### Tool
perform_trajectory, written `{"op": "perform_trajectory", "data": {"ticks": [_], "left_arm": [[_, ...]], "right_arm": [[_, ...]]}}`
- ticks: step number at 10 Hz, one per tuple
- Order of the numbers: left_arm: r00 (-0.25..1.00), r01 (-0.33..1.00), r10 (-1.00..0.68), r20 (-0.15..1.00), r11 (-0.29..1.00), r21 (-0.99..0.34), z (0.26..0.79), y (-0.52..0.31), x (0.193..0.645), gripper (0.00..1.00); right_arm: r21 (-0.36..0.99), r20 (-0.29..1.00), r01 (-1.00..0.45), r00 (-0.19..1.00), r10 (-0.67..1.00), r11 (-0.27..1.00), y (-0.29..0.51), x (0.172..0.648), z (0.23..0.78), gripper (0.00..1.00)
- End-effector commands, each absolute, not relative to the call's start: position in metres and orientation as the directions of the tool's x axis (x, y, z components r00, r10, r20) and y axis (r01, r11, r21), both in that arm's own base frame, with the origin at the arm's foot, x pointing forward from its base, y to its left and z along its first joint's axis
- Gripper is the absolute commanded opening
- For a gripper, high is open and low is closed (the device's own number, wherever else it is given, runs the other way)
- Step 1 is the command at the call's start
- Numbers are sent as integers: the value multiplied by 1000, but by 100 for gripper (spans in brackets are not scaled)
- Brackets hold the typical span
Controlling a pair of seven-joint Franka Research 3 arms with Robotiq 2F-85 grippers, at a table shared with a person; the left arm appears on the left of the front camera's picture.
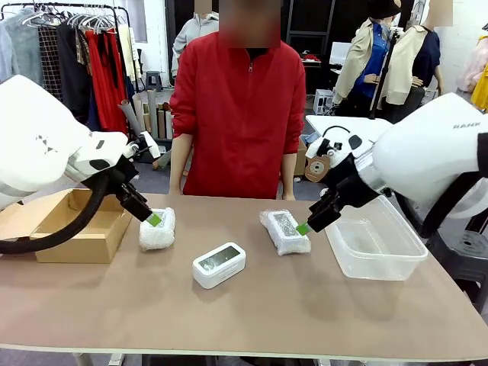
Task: Separate and place wrapped and unwrapped clocks.
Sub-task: Pick up the Digital clock indicated by the person.
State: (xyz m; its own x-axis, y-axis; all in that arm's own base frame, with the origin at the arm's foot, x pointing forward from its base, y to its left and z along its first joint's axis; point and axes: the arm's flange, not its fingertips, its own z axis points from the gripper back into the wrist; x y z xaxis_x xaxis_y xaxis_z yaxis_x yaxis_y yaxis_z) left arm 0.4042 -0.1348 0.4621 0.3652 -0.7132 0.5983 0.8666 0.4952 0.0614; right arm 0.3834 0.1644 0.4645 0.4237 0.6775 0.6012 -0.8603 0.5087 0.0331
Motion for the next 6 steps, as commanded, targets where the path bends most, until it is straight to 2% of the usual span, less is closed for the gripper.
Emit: {"op": "perform_trajectory", "data": {"ticks": [1, 2, 4, 5, 6], "left_arm": [[404, 857, -695, 595, 515, 19, 460, -139, 401, 100], [404, 857, -695, 595, 515, 19, 460, -139, 401, 100], [404, 857, -695, 595, 515, 19, 460, -139, 401, 100], [383, 863, -711, 590, 503, 47, 461, -138, 401, 100], [311, 905, -754, 578, 422, 63, 471, -144, 409, 100]], "right_arm": [[11, 639, -747, 517, 570, 665, 158, 398, 456, 100], [33, 601, -860, 424, 677, 509, 164, 383, 465, 100], [33, 601, -860, 424, 677, 509, 164, 383, 465, 100], [24, 601, -836, 451, 660, 549, 159, 388, 463, 100], [37, 605, -855, 432, 669, 518, 160, 400, 460, 100]]}}
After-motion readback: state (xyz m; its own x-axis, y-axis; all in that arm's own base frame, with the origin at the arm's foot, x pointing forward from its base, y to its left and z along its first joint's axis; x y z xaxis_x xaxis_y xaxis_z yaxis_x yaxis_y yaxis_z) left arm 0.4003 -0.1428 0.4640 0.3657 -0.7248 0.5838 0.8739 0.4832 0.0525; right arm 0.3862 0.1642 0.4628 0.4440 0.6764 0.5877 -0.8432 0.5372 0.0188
